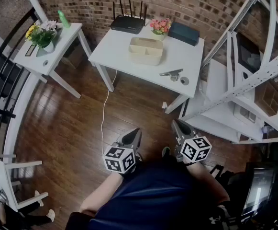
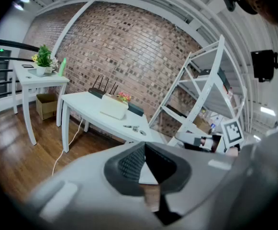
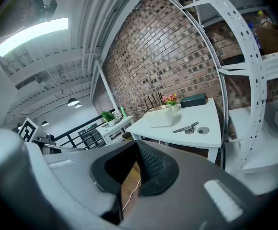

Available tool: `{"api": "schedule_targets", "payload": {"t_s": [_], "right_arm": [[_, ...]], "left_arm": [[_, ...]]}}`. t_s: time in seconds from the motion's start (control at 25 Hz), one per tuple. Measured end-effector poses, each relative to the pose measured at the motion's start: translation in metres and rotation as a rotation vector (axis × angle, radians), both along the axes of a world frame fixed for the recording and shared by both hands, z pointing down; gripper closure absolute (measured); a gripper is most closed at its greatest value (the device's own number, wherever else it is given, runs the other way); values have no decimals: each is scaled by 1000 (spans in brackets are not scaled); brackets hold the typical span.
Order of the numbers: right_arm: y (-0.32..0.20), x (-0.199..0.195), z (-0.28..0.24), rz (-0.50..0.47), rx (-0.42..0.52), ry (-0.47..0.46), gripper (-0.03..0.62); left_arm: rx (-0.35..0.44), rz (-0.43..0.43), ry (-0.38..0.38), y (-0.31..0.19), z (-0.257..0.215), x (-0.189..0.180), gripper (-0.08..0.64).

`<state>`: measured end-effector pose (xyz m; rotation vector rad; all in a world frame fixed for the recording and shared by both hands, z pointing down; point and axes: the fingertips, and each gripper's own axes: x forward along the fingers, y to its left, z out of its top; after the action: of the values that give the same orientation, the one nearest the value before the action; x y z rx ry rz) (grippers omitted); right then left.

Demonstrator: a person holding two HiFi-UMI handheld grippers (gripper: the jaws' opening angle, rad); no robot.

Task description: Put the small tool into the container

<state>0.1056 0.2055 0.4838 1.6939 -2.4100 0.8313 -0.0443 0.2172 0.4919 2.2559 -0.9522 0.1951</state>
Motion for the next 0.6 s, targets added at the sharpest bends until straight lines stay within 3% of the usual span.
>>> {"api": "schedule_targets", "payload": {"t_s": [0.2, 0.4, 0.6], "right_arm": [[-25, -5, -9, 51, 30, 16, 580], [-44, -4, -9, 85, 20, -31, 580], [-79, 11, 16, 80, -20, -117, 578]], "left_arm": [[24, -14, 23, -24, -5, -15, 555], [23, 4, 48, -38, -10, -8, 555], [64, 26, -18, -60, -2, 5, 555]]}}
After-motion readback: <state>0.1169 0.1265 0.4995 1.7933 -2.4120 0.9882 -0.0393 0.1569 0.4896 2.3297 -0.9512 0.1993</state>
